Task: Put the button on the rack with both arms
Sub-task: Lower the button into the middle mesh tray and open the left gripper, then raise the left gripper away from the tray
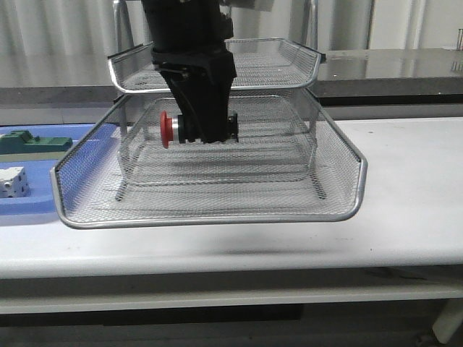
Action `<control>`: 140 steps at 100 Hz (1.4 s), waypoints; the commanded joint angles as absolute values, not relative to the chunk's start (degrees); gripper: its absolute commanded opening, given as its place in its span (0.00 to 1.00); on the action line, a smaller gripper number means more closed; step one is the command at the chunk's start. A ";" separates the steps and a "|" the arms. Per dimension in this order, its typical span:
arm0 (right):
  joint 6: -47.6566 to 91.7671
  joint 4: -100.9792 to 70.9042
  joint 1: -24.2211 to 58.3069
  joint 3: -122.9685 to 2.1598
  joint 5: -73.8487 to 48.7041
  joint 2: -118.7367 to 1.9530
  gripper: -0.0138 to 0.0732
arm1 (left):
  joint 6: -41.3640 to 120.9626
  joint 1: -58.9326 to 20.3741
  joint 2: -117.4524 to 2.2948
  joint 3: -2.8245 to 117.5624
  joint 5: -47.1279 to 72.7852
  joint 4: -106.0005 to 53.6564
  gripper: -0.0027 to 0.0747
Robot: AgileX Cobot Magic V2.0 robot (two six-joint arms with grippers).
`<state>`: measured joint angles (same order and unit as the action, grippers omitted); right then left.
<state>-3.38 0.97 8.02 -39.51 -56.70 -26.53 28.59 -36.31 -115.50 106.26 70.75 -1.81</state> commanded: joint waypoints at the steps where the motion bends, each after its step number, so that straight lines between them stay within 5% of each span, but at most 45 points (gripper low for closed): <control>1: -3.25 1.44 7.99 -41.29 -53.43 -26.89 0.08 | 27.99 -36.80 -112.33 107.98 69.34 -2.84 0.01; 15: -3.25 1.44 7.99 -41.29 -53.43 -26.89 0.08 | 27.99 -36.80 -112.33 107.98 69.34 -2.84 0.09; 41: -3.25 1.44 7.99 -41.29 -53.43 -26.89 0.08 | 27.99 -36.80 -112.33 107.98 69.47 -2.84 0.53; 51: -3.25 1.44 7.99 -41.29 -53.43 -26.89 0.08 | 27.99 -36.80 -112.33 107.98 69.47 -2.84 0.62; 109: -3.25 1.44 7.99 -41.29 -53.43 -26.89 0.08 | 27.32 -36.05 -106.63 107.98 72.33 -3.07 0.63; 140: -3.25 1.44 7.99 -41.29 -53.43 -26.89 0.08 | 20.73 -28.67 -97.14 107.98 72.56 -2.93 0.63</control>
